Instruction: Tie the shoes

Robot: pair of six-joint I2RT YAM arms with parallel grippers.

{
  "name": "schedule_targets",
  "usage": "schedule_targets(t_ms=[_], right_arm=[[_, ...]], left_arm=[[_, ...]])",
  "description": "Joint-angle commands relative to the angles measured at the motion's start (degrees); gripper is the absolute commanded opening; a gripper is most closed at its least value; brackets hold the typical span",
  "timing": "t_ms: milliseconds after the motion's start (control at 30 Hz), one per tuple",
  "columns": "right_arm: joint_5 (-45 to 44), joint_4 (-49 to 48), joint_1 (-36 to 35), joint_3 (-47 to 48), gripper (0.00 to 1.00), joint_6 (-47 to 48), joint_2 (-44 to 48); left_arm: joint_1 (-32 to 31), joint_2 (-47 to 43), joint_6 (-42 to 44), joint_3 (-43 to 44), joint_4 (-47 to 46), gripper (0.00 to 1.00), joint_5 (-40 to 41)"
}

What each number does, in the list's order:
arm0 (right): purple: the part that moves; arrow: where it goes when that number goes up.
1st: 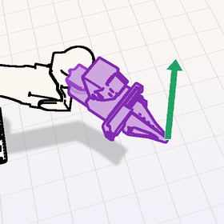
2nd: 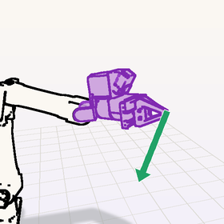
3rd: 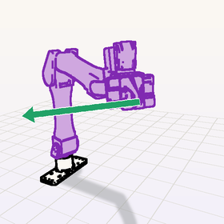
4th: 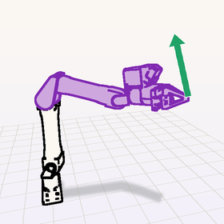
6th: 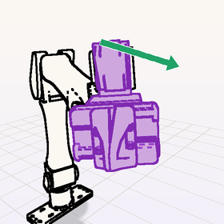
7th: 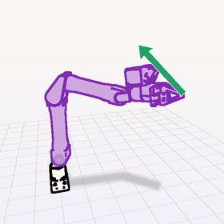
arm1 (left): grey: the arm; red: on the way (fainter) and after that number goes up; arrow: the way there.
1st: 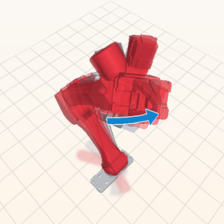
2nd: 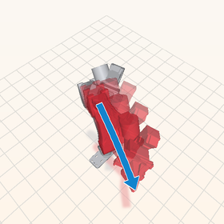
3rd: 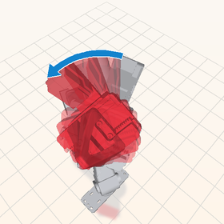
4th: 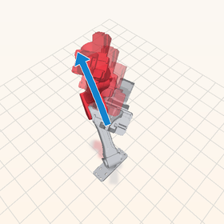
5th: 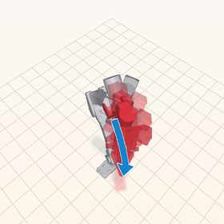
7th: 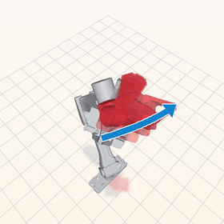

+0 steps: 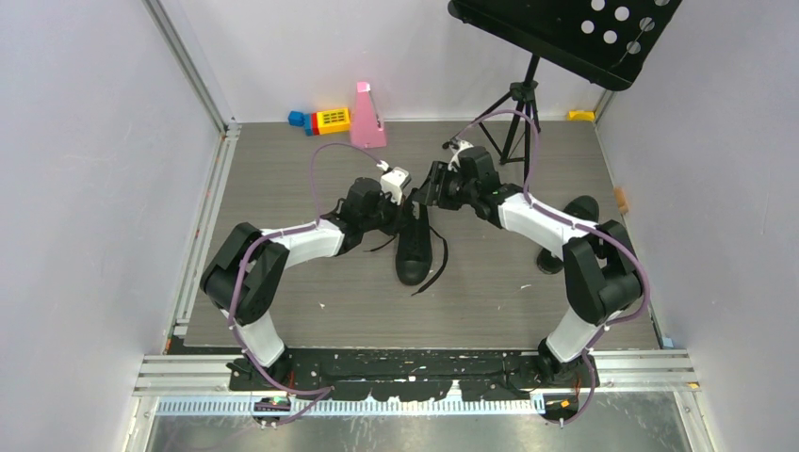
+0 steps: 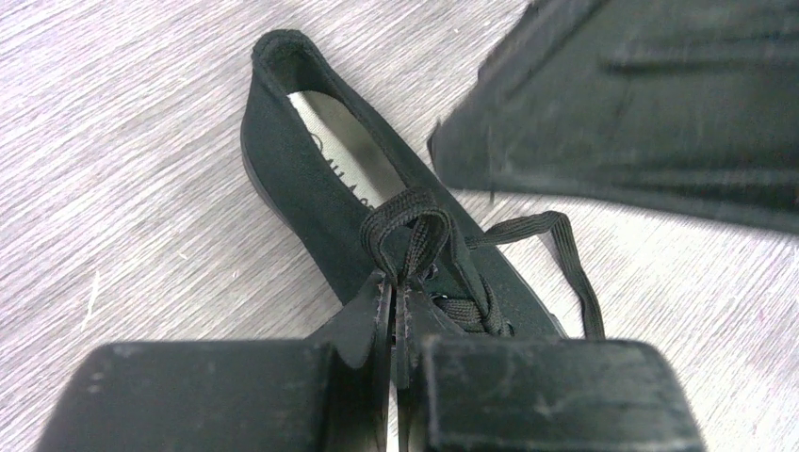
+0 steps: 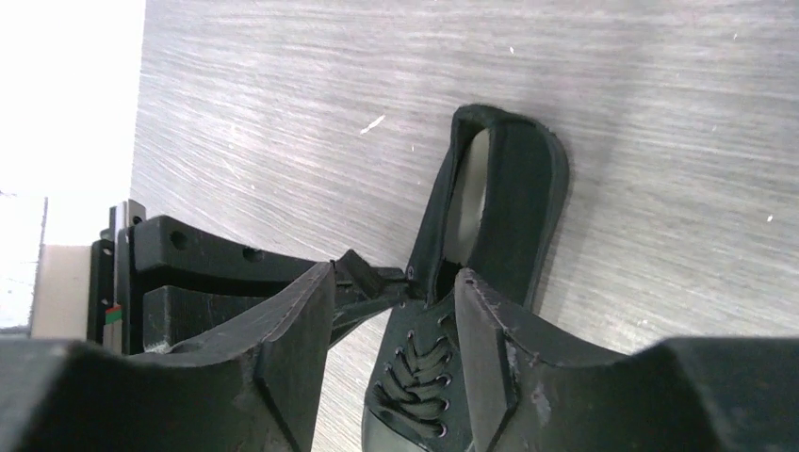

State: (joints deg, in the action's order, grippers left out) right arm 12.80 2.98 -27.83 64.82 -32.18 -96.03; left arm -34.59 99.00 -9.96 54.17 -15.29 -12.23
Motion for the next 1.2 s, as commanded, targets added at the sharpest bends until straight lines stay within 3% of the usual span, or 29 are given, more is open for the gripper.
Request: schedule_targets(t_ms=[0, 200, 567, 667, 867, 967, 1067, 1167], right_arm=[[8.08, -9.79, 3.32, -2.10, 0.57, -5.05, 2.32], [13.31, -12.51, 3.84, -1.62, 0.61, -7.74, -0.52], [16.60, -12.57, 3.82, -0.42, 0.55, -9.83, -4.04], [17.61, -13.88, 3.79, -1.18, 0.50, -10.93, -4.10], [18.03, -14.32, 3.66, -1.33, 0.30, -11.74, -4.64], [18.13, -14.28, 3.66, -1.15, 0.33, -11.85, -4.81], [17.85, -12.83, 3.66, -0.75, 0.49, -11.19, -5.05], [17.75, -12.09, 3.66, -0.74, 0.51, -10.88, -5.34]], left_arm=[[0.22, -0.49, 0.95, -0.38, -3.88, 0.00, -1.72], [0.25, -0.21, 0.73, -0.17, -4.12, 0.00, -2.40], [0.25, -0.52, 0.55, -0.03, -3.79, 0.00, -1.98], [0.22, -0.63, 0.55, 0.05, -3.58, 0.00, -1.92], [0.23, -1.32, 0.89, -0.03, -3.01, 0.00, -1.13], [0.29, -1.61, 1.06, -0.12, -2.99, 0.00, -0.96], [0.25, -1.80, 1.10, -0.21, -2.99, 0.00, -0.82], [0.22, -1.86, 1.08, -0.21, -3.07, 0.00, -1.03]])
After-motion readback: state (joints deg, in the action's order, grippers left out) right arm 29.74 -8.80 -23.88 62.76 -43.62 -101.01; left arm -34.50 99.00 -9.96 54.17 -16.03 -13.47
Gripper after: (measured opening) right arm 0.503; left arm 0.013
